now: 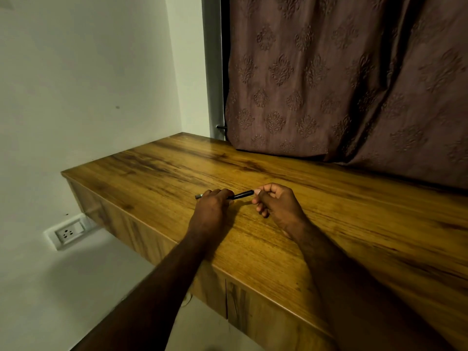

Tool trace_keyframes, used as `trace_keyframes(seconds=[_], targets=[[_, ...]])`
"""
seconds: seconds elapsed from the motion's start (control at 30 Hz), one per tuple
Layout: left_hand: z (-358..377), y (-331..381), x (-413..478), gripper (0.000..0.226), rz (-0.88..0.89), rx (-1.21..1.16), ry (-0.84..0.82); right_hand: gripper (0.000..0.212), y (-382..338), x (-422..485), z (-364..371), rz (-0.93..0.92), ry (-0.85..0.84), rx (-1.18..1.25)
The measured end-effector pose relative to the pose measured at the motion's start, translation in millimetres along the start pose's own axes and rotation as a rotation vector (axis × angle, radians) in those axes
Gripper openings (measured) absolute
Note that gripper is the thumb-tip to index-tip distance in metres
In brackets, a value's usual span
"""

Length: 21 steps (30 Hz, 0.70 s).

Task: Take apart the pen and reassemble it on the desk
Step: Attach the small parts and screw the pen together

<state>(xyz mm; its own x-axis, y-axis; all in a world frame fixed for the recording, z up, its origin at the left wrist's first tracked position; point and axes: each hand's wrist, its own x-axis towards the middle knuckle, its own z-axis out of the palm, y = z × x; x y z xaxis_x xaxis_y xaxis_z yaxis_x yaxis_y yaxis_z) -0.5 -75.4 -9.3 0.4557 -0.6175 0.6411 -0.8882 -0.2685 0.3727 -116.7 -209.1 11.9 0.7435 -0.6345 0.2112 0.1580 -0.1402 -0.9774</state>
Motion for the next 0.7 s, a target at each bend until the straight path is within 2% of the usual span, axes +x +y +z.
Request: trace_keyframes(seconds=[0.3,0.43,0.7], targets=[[3.6,-1.0,-0.8,0.020,0.021,-0.020,0.046,0.011,-0.5,-0.5,1.7,-0.004,0.007,-0.039],[3.2,-2.4,0.3,0.016,0.020,-0.004,0.032,0.007,-0.2,0.9,-0.8,0.015,0.020,0.026],[0.3,-0.1,-0.6,0.012,-0.002,-0.020,0.001,0.014,-0.3,-1.2,1.6,-0.015,0.024,-0.082]])
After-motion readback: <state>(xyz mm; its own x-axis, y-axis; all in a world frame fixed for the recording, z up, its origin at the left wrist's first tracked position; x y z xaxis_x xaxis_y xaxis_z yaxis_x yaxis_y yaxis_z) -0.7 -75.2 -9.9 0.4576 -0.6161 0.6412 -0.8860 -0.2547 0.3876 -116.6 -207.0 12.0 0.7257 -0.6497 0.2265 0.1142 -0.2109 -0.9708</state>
